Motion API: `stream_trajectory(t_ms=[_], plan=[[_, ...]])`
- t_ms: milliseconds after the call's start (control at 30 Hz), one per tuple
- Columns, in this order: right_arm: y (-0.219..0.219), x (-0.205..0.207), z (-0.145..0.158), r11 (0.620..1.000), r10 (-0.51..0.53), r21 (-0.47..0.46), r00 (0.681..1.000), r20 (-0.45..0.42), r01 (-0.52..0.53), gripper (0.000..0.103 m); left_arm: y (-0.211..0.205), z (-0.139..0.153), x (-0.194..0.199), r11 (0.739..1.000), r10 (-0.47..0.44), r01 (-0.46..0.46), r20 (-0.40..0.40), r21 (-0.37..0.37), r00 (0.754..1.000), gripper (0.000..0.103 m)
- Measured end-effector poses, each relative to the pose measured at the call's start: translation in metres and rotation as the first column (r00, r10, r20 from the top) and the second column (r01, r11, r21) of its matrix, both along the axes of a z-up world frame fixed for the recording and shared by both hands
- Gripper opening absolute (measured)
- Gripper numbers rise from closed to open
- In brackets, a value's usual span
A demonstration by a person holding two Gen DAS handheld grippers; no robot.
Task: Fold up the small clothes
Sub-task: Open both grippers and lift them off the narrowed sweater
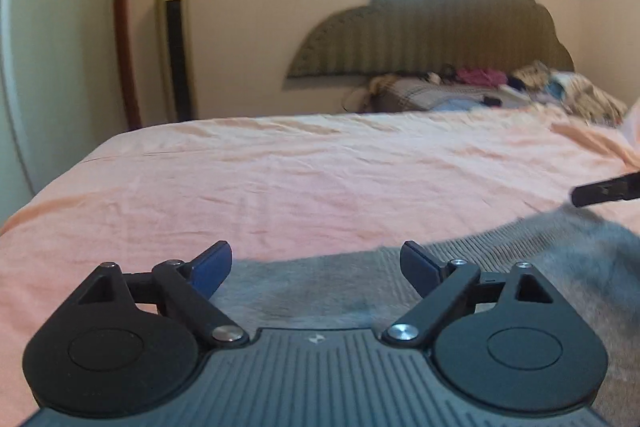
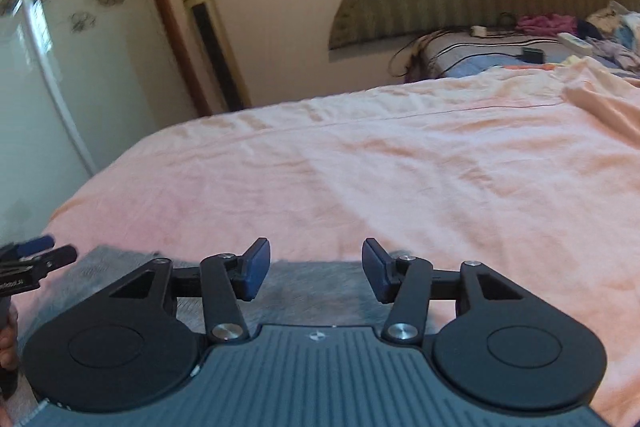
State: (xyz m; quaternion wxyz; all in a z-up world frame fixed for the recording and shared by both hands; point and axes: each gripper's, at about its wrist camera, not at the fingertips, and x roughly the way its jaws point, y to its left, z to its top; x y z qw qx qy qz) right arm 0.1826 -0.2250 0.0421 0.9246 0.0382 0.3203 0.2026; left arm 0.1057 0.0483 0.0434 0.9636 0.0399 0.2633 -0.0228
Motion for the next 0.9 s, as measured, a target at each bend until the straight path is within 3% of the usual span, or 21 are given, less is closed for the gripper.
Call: stream_trajectory(t_ms=[100,133,167,233,367,400,500,567,600,667,767,800,833,900], plan=[[0.026,0.006,-0.03,0.987,-0.016,-0.163,0.998,-0.055,0.007,0.071,-0.004,-0.03,0.023,0.999,0.046,-0.04,-0.168,0.036,0.985,0.092],[0.022,0.0,-0.037,0.986,-0.004,-0.168,1.0,0.009,0.006,0.074,0.009,-0.032,0.024,0.997,0.043,-0.053,-0.169,-0.051,0.985,0.092],[0.013,0.0,-0.036,0.992,-0.019,-0.127,1.0,-0.002,0.019,0.073,0.018,-0.031,0.026,0.995,0.056,-0.07,-0.178,-0.072,0.982,0.092],[-0.002,0.006,-0.035,0.994,-0.079,-0.078,0.997,-0.022,0.077,0.073,0.019,-0.033,0.028,0.998,0.053,-0.059,-0.179,-0.028,0.982,0.093],[-0.001,-0.016,-0.021,0.972,-0.165,-0.168,0.986,-0.007,0.162,0.074,0.01,-0.02,0.003,0.995,0.096,-0.093,-0.151,0.026,0.984,0.091],[-0.002,-0.034,-0.016,0.978,-0.145,-0.149,0.989,0.01,0.145,0.076,0.008,-0.015,-0.012,0.997,0.081,-0.081,-0.142,0.005,0.987,0.092],[0.0,-0.08,-0.016,0.995,-0.024,-0.095,1.0,0.004,0.024,0.097,0.002,-0.009,-0.051,0.995,-0.032,0.019,-0.144,-0.095,0.989,0.092],[0.003,-0.1,-0.035,0.983,-0.002,-0.181,1.0,0.012,0.004,0.099,-0.004,-0.025,-0.064,0.996,-0.063,0.051,-0.184,-0.07,0.981,0.093],[-0.001,-0.108,-0.039,0.981,0.004,-0.196,0.999,0.045,0.004,0.101,0.0,-0.031,-0.073,0.996,-0.08,0.073,-0.128,-0.057,0.989,0.093],[-0.02,-0.105,-0.036,0.991,-0.028,-0.13,1.0,0.008,0.029,0.1,0.012,-0.028,-0.069,0.996,-0.045,0.032,-0.146,-0.085,0.988,0.093],[-0.016,-0.108,-0.028,0.978,-0.057,-0.203,0.998,0.001,0.056,0.1,0.017,-0.02,-0.074,0.999,0.031,-0.037,-0.167,-0.033,0.985,0.093],[-0.013,-0.115,-0.021,0.977,-0.072,-0.203,0.997,-0.001,0.07,0.095,0.016,-0.014,-0.082,0.998,0.046,-0.05,-0.169,-0.023,0.985,0.092],[-0.01,-0.125,-0.014,0.98,-0.07,-0.186,0.998,0.009,0.07,0.09,0.013,-0.009,-0.093,0.999,0.029,-0.035,-0.161,-0.033,0.987,0.092],[-0.002,-0.147,-0.006,0.991,-0.011,-0.133,1.0,0.025,0.014,0.096,0.009,-0.008,-0.113,0.997,-0.029,0.017,-0.159,-0.076,0.987,0.092]])
